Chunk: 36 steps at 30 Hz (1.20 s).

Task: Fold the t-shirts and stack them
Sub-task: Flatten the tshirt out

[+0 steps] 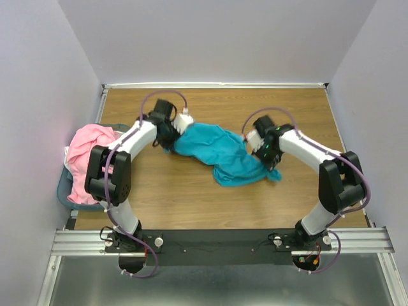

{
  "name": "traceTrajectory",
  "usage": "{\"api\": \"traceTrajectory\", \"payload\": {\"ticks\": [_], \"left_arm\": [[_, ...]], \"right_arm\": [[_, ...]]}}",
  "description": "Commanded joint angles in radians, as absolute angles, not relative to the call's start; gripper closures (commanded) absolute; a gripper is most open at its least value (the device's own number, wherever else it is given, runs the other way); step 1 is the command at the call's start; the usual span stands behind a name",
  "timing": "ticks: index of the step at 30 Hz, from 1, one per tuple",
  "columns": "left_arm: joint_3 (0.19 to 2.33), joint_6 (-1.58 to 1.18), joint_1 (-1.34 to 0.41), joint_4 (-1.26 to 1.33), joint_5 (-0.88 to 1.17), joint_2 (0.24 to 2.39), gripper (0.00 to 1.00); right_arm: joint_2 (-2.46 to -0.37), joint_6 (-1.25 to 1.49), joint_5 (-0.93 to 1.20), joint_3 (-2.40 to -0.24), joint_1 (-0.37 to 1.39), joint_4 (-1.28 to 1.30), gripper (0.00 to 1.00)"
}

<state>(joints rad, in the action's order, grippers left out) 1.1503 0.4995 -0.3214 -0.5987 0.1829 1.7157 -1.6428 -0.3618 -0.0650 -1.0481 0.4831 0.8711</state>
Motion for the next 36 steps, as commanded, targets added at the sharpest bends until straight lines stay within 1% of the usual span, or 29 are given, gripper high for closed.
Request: {"api": "traceTrajectory", "payload": {"ticks": [1,2,3,4,5,6,7,8,10,12,13,14,17,19,21,22,23,24,25,26,27,28,29,30,31,32,33,34,36], "left_arm": [[1.438,0.482,-0.232,-0.646,0.221,1.75,1.0],[1.506,0.473,-0.197,-0.673,0.233,1.765,1.0],[1.64,0.465,-0.18,-0.687,0.247,1.799,1.0],[1.71,0.457,-0.163,-0.699,0.261,1.818,1.0],[1.777,0.437,-0.149,-0.722,0.276,1.834,1.0],[1.915,0.43,-0.129,-0.732,0.281,1.874,1.0],[1.978,0.422,-0.12,-0.745,0.29,1.888,1.0],[2.037,0.404,-0.114,-0.746,0.302,1.902,1.0],[2.219,0.388,-0.094,-0.749,0.325,1.922,1.0],[2.27,0.39,-0.089,-0.741,0.321,1.913,1.0],[2.278,0.393,-0.087,-0.73,0.318,1.901,1.0],[2.264,0.394,-0.086,-0.718,0.316,1.861,1.0],[2.182,0.432,-0.078,-0.683,0.342,1.778,1.0],[1.962,0.506,-0.078,-0.675,0.376,1.668,1.0],[1.84,0.623,-0.078,-0.708,0.414,1.55,1.0],[1.779,0.624,-0.078,-0.731,0.434,1.508,1.0],[1.653,0.706,-0.077,-0.783,0.472,1.429,1.0],[1.594,0.757,-0.078,-0.822,0.492,1.392,1.0],[1.536,0.805,-0.078,-0.862,0.512,1.355,1.0],[1.422,0.883,-0.083,-0.924,0.532,1.32,1.0],[1.369,0.925,-0.089,-0.961,0.532,1.265,1.0],[1.32,0.968,-0.098,-0.998,0.525,1.241,1.0],[1.272,1.021,-0.101,-1.059,0.502,1.224,1.0],[1.185,1.035,-0.107,-1.075,0.482,1.191,0.88],[1.148,1.045,-0.11,-1.084,0.463,1.171,0.59],[1.12,1.052,-0.11,-1.089,0.444,1.157,0.42],[1.091,1.063,-0.11,-1.091,0.41,1.138,0.23],[1.089,1.063,-0.11,-1.086,0.4,1.135,0.02],[1.12,1.039,-0.11,-1.062,0.393,1.155,0.02]], "right_arm": [[-1.647,-0.406,-0.144,-1.282,0.286,0.825,0.99],[-1.66,-0.423,-0.146,-1.34,0.25,0.824,1.0],[-1.667,-0.451,-0.146,-1.433,0.201,0.825,0.99],[-1.675,-0.463,-0.144,-1.492,0.181,0.825,1.0],[-1.695,-0.474,-0.149,-1.54,0.167,0.824,1.0],[-1.706,-0.494,-0.15,-1.589,0.144,0.822,0.99],[-1.716,-0.503,-0.152,-1.692,0.135,0.822,1.0],[-1.73,-0.509,-0.156,-1.744,0.129,0.821,0.99],[-1.772,-0.515,-0.17,-1.904,0.106,0.819,1.0],[-1.787,-0.521,-0.179,-2.024,0.094,0.819,1.0],[-1.784,-0.529,-0.186,-2.025,0.092,0.819,1.0],[-1.779,-0.537,-0.189,-2.064,0.092,0.819,1.0],[-1.721,-0.56,-0.19,-2.059,0.092,0.816,1.0],[-1.637,-0.574,-0.16,-1.975,0.092,0.816,0.99],[-1.557,-0.625,-0.102,-1.795,0.092,0.819,0.99],[-1.507,-0.643,-0.088,-1.731,0.091,0.822,0.99],[-1.423,-0.666,-0.074,-1.65,0.092,0.83,0.99],[-1.379,-0.695,-0.061,-1.581,0.092,0.847,1.0],[-1.344,-0.751,-0.023,-1.445,0.092,0.906,0.99],[-1.269,-0.782,-0.008,-1.38,0.092,0.935,0.99],[-1.237,-0.813,-0.006,-1.32,0.092,0.969,0.99],[-1.214,-0.88,0.05,-1.21,0.094,1.059,0.99],[-1.178,-0.903,0.052,-1.169,0.097,1.093,0.93],[-1.169,-0.91,0.045,-1.129,0.097,1.11,0.82],[-1.158,-0.911,0.022,-1.091,0.095,1.124,0.59],[-1.152,-0.913,0.015,-1.085,0.097,1.124,0.38],[-1.146,-0.916,0.018,-1.088,0.097,1.127,0.01],[-1.152,-0.919,0.035,-1.095,0.097,1.124,0.0],[-1.19,-0.893,0.064,-1.149,0.097,1.114,0.0]]}}
